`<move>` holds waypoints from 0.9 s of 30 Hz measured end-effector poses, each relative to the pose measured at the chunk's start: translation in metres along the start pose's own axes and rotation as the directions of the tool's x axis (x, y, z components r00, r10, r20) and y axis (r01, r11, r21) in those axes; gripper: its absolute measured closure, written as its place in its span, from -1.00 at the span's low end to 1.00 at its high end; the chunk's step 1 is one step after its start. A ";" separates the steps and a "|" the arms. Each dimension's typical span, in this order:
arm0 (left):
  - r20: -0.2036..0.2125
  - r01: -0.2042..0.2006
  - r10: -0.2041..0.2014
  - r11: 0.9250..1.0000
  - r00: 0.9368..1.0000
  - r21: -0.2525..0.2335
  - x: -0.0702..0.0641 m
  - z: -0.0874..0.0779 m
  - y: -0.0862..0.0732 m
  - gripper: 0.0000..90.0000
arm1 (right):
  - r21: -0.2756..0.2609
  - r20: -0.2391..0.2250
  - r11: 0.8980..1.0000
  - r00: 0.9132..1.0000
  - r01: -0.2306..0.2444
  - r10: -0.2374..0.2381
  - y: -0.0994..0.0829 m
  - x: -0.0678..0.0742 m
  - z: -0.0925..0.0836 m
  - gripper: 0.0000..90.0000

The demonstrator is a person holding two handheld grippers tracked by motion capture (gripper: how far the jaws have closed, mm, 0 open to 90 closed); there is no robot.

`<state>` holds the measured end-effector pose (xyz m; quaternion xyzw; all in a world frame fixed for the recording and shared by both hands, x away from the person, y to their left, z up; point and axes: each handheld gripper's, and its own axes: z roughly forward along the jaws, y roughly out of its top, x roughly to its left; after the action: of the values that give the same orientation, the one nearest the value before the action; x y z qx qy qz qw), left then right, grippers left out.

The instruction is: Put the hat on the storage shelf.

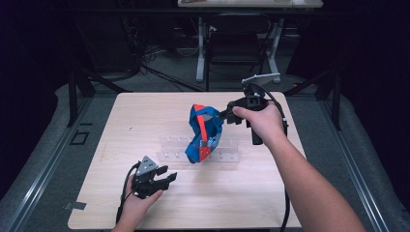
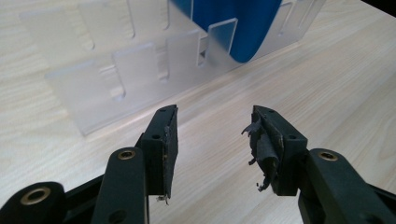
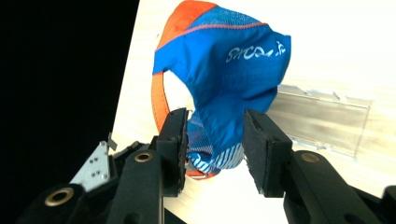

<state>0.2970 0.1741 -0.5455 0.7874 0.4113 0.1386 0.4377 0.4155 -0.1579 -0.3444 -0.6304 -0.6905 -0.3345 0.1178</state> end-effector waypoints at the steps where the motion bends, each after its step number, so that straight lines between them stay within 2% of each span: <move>1: -0.001 0.003 -0.003 1.000 1.000 0.000 0.001 0.000 -0.002 0.16 | 0.003 0.006 1.000 1.000 0.011 -0.011 -0.001 -0.001 -0.002 0.32; 5: 0.000 0.006 -0.006 1.000 1.000 0.003 0.003 0.001 -0.006 0.12 | -0.008 0.018 1.000 1.000 0.021 -0.021 -0.005 -0.003 -0.006 0.30; 6: 0.001 0.006 -0.006 1.000 1.000 0.018 0.004 0.001 -0.006 0.11 | -0.014 0.028 1.000 0.999 0.024 -0.024 -0.007 -0.003 -0.006 0.28; 7: 0.003 0.001 -0.001 1.000 1.000 0.016 0.005 0.001 -0.007 0.10 | -0.004 0.032 0.999 0.999 0.042 -0.042 -0.008 -0.004 -0.007 0.25; 11: 0.001 0.008 -0.008 1.000 1.000 0.009 0.007 0.001 -0.008 0.05 | -0.036 0.060 0.997 0.996 0.066 -0.064 -0.015 -0.006 -0.007 0.15; 14: 0.001 0.023 -0.023 1.000 1.000 0.004 0.008 0.001 -0.009 0.03 | -0.032 0.084 0.995 0.992 0.099 -0.096 -0.020 -0.010 -0.007 0.07; 21: -0.013 0.024 -0.024 1.000 1.000 0.004 0.011 0.000 -0.010 0.03 | -0.009 0.091 0.994 0.990 0.108 -0.107 -0.032 -0.019 -0.005 0.04; 24: -0.015 0.034 -0.034 0.999 0.999 -0.007 0.012 0.000 -0.010 0.03 | -0.013 0.088 0.995 0.992 0.096 -0.095 -0.037 -0.024 -0.005 0.04; 27: -0.017 0.033 -0.033 0.999 0.999 -0.007 0.013 0.000 -0.010 0.03 | -0.008 0.102 0.995 0.990 0.101 -0.099 -0.042 -0.029 -0.003 0.04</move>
<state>0.2995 0.1866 -0.5556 0.7779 0.4275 0.1392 0.4390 0.3794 -0.1819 -0.3720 -0.6119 -0.7240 -0.3123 0.0615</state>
